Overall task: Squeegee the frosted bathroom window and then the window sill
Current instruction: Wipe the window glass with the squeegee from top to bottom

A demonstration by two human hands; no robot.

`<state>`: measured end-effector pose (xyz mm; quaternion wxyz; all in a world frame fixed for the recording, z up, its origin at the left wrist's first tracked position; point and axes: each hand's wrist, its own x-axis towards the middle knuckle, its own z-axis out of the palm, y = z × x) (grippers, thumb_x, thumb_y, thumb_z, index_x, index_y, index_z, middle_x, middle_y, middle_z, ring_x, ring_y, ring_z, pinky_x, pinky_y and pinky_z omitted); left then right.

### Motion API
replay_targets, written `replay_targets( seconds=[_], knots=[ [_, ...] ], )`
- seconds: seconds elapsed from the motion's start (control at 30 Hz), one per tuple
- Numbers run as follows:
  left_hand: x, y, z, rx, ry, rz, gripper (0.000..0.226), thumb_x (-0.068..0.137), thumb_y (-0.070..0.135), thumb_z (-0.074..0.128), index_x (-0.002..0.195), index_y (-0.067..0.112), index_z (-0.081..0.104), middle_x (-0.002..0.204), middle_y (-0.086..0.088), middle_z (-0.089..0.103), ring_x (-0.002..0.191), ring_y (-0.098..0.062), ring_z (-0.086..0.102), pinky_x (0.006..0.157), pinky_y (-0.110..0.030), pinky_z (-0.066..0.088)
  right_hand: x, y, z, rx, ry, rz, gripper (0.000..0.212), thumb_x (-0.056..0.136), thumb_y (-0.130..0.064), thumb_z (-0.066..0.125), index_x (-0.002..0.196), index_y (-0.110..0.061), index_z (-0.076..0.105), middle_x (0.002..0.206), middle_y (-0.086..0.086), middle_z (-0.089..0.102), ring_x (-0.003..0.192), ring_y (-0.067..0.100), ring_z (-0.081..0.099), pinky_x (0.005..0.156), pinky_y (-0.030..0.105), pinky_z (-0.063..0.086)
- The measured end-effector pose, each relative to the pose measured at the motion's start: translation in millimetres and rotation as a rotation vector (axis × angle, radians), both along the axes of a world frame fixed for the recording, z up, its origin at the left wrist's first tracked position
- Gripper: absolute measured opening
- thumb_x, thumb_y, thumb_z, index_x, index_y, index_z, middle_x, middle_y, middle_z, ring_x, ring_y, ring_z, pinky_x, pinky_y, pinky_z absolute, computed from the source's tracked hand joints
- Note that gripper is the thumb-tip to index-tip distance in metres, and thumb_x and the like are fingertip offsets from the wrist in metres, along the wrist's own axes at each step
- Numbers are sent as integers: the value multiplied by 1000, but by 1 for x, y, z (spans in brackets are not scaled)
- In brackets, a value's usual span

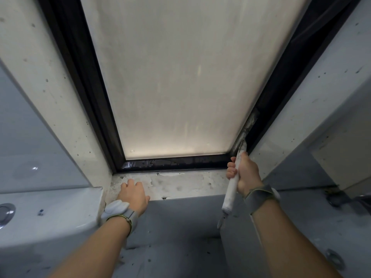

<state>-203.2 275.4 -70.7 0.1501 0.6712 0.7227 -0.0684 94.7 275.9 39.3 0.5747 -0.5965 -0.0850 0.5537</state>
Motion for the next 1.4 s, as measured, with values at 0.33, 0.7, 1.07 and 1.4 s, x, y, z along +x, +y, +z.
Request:
replay_targets(
  seconds=[0.33,0.7,1.07,1.4],
  knots=[
    [-1,0,-3,6,-12,10,47,93,49,55,126,16,51,131,-7,43,122,-28,42,95,-35,44,-9,9,-11,-23,-48,-20,45,102,-51,35,83,-11,42,56,0,35,32,8,30,31,16,26],
    [2,0,-1,6,13,0,48,95,49,53,128,15,49,133,-8,43,123,-28,42,100,-35,43,-90,18,-26,42,108,19,53,96,-66,34,83,-15,37,46,-4,30,34,11,24,35,17,24],
    [0,0,1,10,12,-1,47,94,49,54,126,15,50,133,-8,44,122,-28,43,101,-35,41,-15,15,-28,-6,-53,-18,51,99,-60,38,85,-12,43,51,-1,34,31,10,28,33,16,25],
    [-2,-4,3,26,-25,-9,45,95,48,53,127,16,50,134,-8,43,122,-28,42,101,-35,42,-55,27,-30,31,21,-86,60,91,-74,34,81,-15,37,48,-2,30,34,11,24,36,18,23]
  ],
)
